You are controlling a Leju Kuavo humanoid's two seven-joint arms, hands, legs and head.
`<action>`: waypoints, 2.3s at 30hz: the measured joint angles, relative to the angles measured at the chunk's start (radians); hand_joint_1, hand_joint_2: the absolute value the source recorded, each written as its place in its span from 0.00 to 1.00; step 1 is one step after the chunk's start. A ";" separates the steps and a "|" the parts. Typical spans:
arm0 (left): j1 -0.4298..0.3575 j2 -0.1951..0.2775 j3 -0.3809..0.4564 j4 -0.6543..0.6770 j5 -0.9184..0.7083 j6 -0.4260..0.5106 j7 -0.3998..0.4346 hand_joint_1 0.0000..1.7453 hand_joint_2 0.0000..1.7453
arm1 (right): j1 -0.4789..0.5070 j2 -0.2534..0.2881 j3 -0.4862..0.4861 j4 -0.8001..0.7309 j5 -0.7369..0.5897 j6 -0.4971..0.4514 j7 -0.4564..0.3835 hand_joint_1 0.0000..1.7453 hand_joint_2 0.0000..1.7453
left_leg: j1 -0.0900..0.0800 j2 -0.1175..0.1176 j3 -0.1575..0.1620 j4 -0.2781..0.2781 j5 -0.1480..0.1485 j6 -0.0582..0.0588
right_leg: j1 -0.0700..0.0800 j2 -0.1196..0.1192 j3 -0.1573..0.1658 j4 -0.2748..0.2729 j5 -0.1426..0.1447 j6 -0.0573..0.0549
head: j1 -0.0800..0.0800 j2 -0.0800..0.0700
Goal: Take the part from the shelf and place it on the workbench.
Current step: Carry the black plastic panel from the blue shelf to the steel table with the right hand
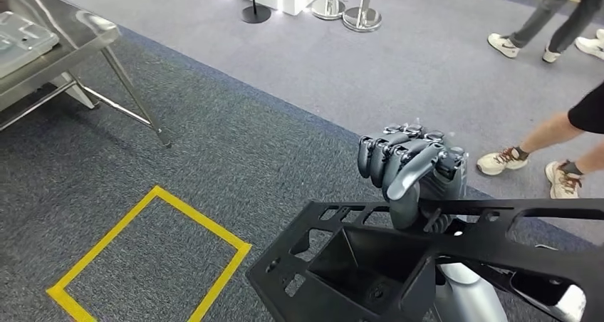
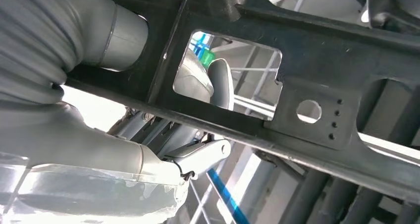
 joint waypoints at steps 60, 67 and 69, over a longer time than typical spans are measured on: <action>0.013 0.035 0.070 0.000 0.047 -0.044 -0.098 0.00 1.00 | 0.038 0.046 0.001 -0.021 0.055 -0.017 0.018 1.00 1.00 | 0.001 0.003 -0.008 0.005 -0.002 -0.007 | 0.001 -0.041 0.041 -0.076 0.028 -0.008 | 0.000 0.000; 0.009 0.034 0.072 0.000 0.043 -0.059 -0.105 0.00 1.00 | 0.051 0.047 0.001 -0.019 0.050 -0.021 0.006 1.00 1.00 | -0.001 -0.079 -0.007 0.014 -0.005 0.000 | -0.002 0.028 -0.043 0.029 0.045 -0.013 | 0.000 0.000; 0.012 0.034 0.072 0.000 0.039 -0.064 -0.106 0.00 1.00 | 0.051 0.048 0.000 -0.019 0.037 -0.017 -0.006 1.00 1.00 | -0.003 -0.093 -0.010 0.022 -0.010 -0.007 | 0.001 0.038 0.002 -0.085 0.093 -0.020 | 0.000 0.000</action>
